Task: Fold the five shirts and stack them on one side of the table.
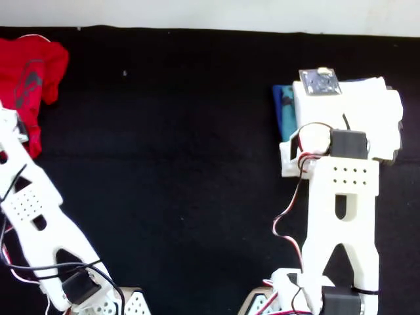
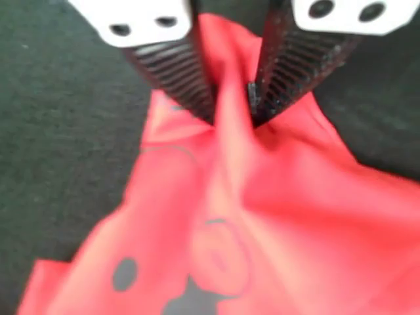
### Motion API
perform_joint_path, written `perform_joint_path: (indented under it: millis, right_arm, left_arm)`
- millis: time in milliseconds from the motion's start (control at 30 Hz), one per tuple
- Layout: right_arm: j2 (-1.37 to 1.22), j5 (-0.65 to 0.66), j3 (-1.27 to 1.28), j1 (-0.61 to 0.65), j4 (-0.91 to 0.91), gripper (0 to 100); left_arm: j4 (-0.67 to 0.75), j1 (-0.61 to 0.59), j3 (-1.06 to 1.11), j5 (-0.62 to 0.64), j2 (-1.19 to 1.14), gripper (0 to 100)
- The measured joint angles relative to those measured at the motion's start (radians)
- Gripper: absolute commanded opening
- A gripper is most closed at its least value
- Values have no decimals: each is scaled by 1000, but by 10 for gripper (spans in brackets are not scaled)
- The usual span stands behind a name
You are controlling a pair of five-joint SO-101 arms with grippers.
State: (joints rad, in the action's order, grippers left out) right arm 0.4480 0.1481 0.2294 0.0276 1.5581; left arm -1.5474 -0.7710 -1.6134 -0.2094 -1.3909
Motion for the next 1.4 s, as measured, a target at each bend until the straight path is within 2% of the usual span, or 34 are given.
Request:
perform_joint_path:
  millis: [267,467,600,867,967,1167,1400]
  right_arm:
    - [0,-3,0,0,0,105]
    - [0,-3,0,0,0,105]
    - [0,-3,0,0,0,105]
    - [0,-3,2,0,-18,105]
    - [0,-3,2,0,-20,105]
    - [0,-3,2,0,-21,105]
    - [0,-3,2,0,-21,105]
  left_arm:
    - [-181,149,-21,0,35,8]
    - [-215,296,-14,6,192,8]
    - [-215,384,117,23,347,8]
    - [-216,589,600,66,781,8]
    - [-216,680,720,68,961,8]
    - [-224,855,792,69,1231,8]
    - [-226,1013,792,80,1306,8]
